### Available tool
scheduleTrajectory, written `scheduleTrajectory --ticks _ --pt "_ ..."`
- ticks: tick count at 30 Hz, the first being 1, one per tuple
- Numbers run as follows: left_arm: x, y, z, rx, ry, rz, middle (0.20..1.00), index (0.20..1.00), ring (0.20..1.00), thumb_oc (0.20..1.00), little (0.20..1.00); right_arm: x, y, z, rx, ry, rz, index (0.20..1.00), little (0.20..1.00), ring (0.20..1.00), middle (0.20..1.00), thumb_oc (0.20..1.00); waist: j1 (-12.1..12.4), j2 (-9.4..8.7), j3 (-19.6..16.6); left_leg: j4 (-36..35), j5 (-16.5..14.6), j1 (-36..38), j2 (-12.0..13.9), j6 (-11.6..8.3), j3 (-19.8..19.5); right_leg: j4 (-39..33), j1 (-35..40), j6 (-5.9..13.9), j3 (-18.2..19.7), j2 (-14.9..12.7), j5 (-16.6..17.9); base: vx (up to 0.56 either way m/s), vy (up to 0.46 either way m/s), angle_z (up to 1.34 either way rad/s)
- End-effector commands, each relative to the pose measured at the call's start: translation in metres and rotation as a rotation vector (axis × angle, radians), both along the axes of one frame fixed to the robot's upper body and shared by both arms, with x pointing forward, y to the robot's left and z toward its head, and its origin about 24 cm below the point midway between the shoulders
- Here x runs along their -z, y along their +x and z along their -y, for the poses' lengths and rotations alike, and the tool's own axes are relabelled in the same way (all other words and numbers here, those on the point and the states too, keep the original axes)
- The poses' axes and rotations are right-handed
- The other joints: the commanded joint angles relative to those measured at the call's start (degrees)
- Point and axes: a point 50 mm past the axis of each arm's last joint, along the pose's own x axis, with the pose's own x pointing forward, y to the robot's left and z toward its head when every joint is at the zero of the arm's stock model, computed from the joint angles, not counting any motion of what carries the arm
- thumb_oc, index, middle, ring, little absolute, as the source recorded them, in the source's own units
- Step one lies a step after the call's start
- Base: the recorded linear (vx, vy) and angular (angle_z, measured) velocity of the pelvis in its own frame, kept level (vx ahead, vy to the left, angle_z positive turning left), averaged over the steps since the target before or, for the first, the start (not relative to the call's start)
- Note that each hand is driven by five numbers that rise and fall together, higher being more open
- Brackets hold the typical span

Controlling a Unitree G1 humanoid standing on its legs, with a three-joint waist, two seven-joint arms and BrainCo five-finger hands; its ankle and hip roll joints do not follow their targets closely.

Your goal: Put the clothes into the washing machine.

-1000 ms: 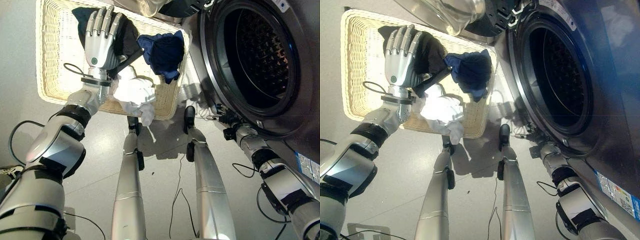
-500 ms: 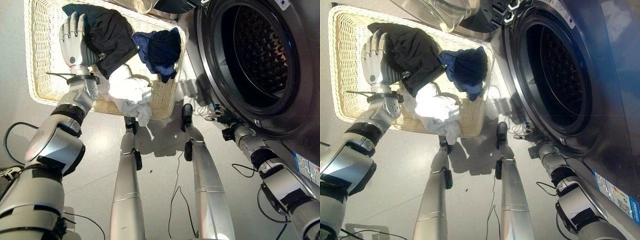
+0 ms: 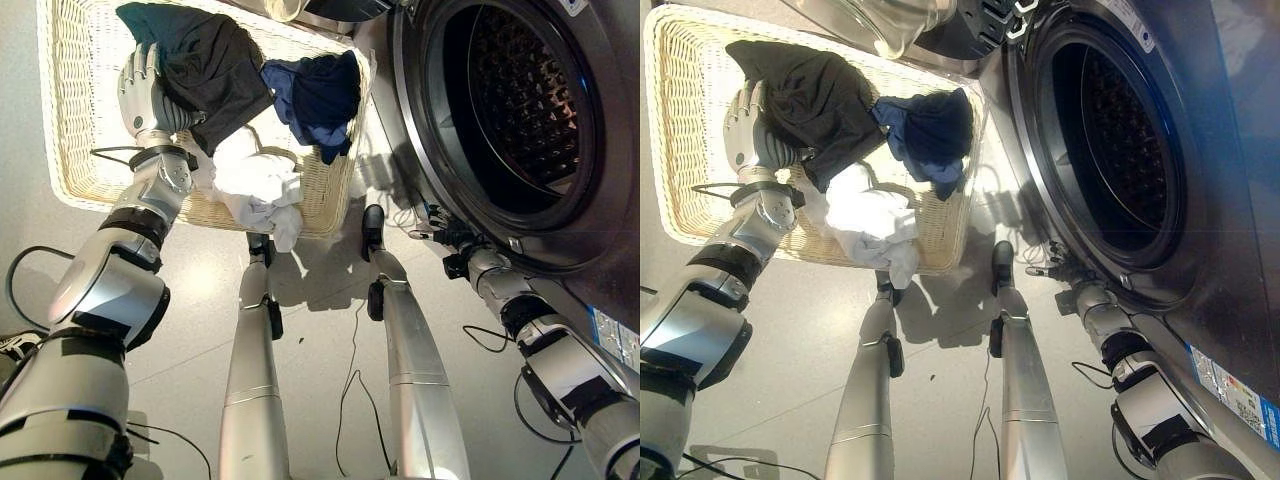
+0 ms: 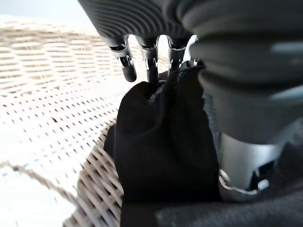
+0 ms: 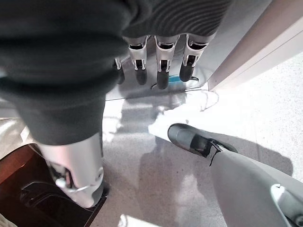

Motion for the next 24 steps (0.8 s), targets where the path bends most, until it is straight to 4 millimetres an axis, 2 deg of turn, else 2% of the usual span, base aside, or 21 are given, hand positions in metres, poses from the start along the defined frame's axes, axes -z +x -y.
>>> scheduleTrajectory --ticks 1,19,24 --pt "-0.024 -0.002 0.005 0.051 0.026 0.051 1.0 1.0 1.0 1.0 1.0 0.007 -0.007 0.005 -0.009 -0.014 0.001 1.0 1.0 1.0 1.0 1.0 1.17 -2.35 -1.1 5.75 -3.16 -1.3 -2.76 3.12 -1.57 -5.2 2.05 3.47 -0.22 1.95 5.67 0.0 0.0 0.0" --pt "-0.023 0.011 0.028 -0.023 0.39 -0.145 1.0 1.0 1.0 1.0 1.0 -0.008 0.002 0.006 -0.018 -0.043 0.02 1.0 1.0 1.0 1.0 1.0 -0.04 -2.75 -1.1 4.76 -2.18 -2.44 -2.37 2.95 -0.63 -6.59 0.66 3.71 0.0 2.09 7.09 0.0 0.0 0.0" --pt "-0.015 0.016 0.032 -0.072 0.506 -0.242 1.0 1.0 1.0 1.0 1.0 -0.013 0.005 0.002 -0.027 -0.049 0.031 1.0 1.0 1.0 1.0 1.0 -0.33 -2.67 -1.1 4.15 -1.93 -2.55 -2.35 2.96 -0.21 -7.14 0.39 3.81 0.12 2.17 7.47 0.0 0.0 0.0"
